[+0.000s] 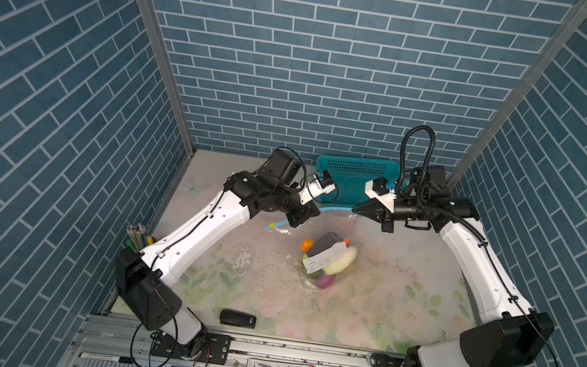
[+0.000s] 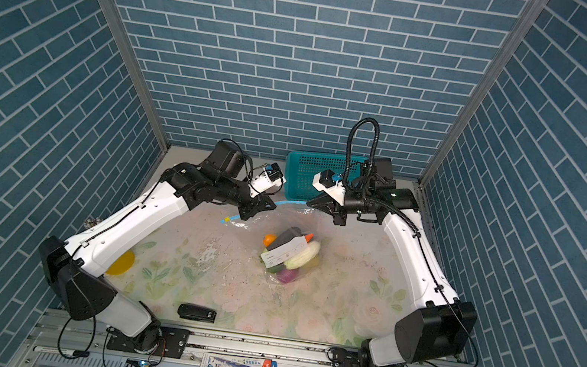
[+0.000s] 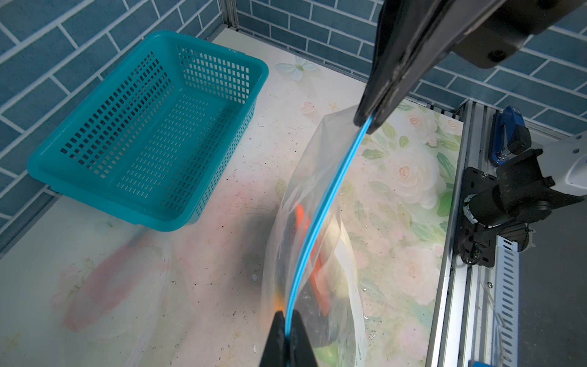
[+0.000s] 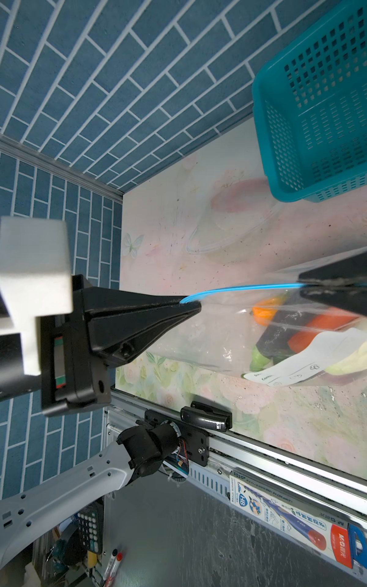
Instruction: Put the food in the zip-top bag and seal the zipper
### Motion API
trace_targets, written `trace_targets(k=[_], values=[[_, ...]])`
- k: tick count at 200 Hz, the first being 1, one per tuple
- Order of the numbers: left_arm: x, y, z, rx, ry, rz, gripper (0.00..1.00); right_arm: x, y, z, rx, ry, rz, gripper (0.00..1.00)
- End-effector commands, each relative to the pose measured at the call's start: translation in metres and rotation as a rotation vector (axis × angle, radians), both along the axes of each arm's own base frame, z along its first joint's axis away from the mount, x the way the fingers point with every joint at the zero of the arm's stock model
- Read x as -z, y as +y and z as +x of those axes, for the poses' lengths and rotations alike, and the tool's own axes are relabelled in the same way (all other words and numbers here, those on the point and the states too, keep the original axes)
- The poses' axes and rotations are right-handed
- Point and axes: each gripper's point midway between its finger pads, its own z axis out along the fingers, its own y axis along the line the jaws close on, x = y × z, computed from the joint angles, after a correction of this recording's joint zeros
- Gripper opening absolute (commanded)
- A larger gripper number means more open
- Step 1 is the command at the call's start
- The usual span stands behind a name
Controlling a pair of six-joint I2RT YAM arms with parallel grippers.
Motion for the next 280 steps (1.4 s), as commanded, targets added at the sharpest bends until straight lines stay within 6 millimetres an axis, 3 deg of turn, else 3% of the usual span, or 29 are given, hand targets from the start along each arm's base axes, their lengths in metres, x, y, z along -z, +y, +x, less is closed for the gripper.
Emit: trace_targets(k=[1, 20, 42, 81, 119, 148, 173, 196, 217, 280], values=[[-0.01, 0.01, -0.011, -0.025, 0.0, -0.005, 0.0, -0.014, -0.001, -0.006, 0.015, -0.053, 0.022, 0.14], [-0.012, 0.019, -0.01, -0.064, -0.015, 0.014, 0.0, -0.019, -0.003, -0.002, 0.055, -0.079, 0.03, 0.34], [-0.012, 0.039, -0.005, -0.162, 0.0, 0.041, 0.0, -0.023, -0.007, 0.004, 0.127, -0.088, 0.036, 0.49], [-0.017, 0.105, 0.008, -0.444, 0.033, 0.058, 0.0, -0.02, -0.015, 0.008, 0.243, -0.092, 0.061, 0.53], [-0.024, 0.19, 0.013, -0.753, 0.021, 0.071, 0.0, -0.022, -0.016, 0.008, 0.313, -0.046, 0.158, 0.53], [-0.024, 0.243, 0.003, -0.962, 0.038, 0.135, 0.0, -0.019, -0.015, 0.018, 0.383, 0.007, 0.229, 0.53], [-0.02, 0.27, -0.008, -1.072, 0.073, 0.22, 0.0, -0.012, -0.017, 0.029, 0.453, 0.055, 0.267, 0.53], [0.001, 0.268, -0.01, -1.083, 0.168, 0.257, 0.0, -0.006, -0.019, 0.036, 0.497, 0.073, 0.275, 0.53], [0.03, 0.246, 0.0, -1.054, 0.264, 0.259, 0.0, -0.003, -0.025, 0.038, 0.54, 0.055, 0.265, 0.52], [0.108, 0.101, 0.039, -0.822, 0.423, 0.225, 0.0, -0.005, -0.036, 0.037, 0.599, 0.035, 0.258, 0.53]])
